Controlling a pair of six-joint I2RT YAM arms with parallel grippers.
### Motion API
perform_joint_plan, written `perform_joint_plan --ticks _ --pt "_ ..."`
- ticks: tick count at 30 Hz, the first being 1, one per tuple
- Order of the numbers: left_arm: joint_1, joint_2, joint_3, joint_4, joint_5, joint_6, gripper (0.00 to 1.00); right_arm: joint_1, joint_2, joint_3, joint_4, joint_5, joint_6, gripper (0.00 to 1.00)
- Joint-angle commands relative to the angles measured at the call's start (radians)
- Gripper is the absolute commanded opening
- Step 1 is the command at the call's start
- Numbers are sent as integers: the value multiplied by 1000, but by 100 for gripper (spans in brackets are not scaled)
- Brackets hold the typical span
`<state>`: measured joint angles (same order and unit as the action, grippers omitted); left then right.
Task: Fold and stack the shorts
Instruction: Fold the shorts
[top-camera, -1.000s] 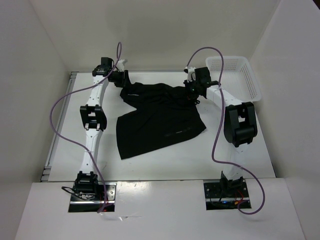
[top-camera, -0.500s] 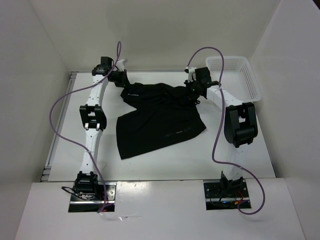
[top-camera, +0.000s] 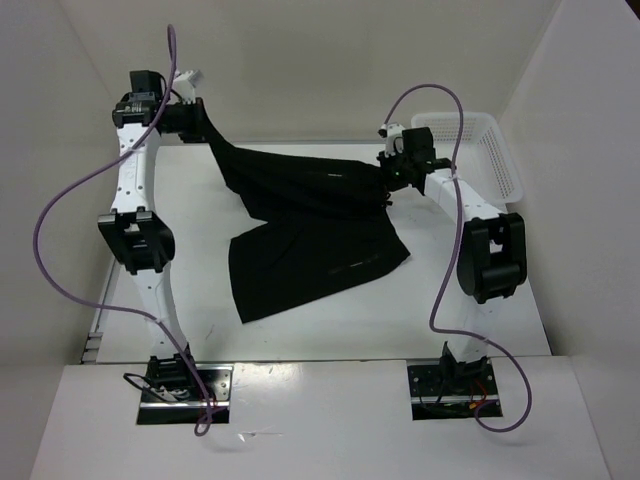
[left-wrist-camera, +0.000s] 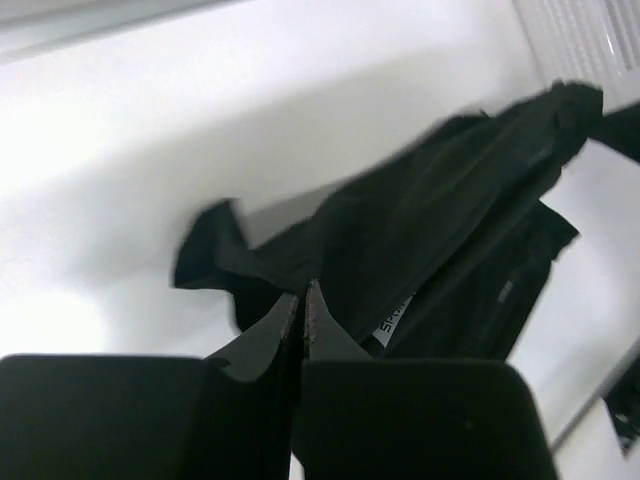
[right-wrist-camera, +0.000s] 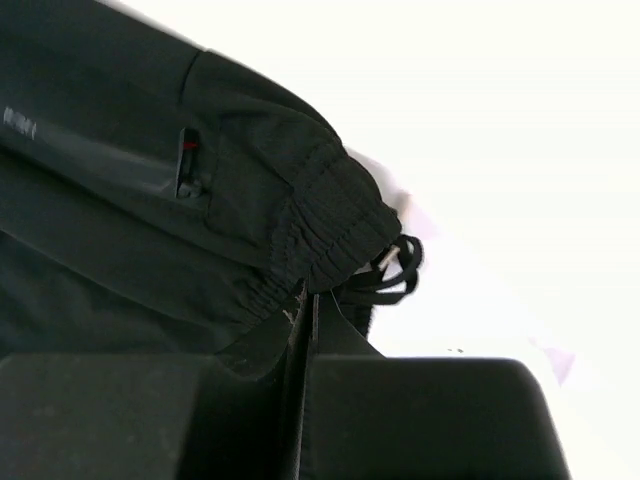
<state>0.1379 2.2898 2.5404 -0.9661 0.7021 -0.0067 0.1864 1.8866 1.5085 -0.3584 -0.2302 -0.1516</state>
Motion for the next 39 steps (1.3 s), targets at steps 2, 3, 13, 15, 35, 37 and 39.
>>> perform_joint_plan --ticks 2,3,13,15,35,37,39 --pt "-20 -122 -210 -45 28 7 0 -41 -92 -20 -7 3 -32 0" --pt "-20 -145 -300 -45 28 7 0 -41 -101 -21 -7 -9 -32 0" --pt "-49 -493 -618 -115 -29 7 0 -62 -317 -229 -30 -104 -218 0" --pt "-49 -564 -690 -125 -47 7 0 -62 -368 -276 -30 -113 -246 0" --pt "-155 -806 -1238 -166 -234 7 0 -50 -694 -547 -312 -205 -866 7" --pt "-188 -796 -1296 -154 -256 7 0 -21 -775 -625 -303 -205 -911 14" --pt "-198 -787 -1325 -129 -282 7 0 2 -814 -695 -292 -181 -963 19"
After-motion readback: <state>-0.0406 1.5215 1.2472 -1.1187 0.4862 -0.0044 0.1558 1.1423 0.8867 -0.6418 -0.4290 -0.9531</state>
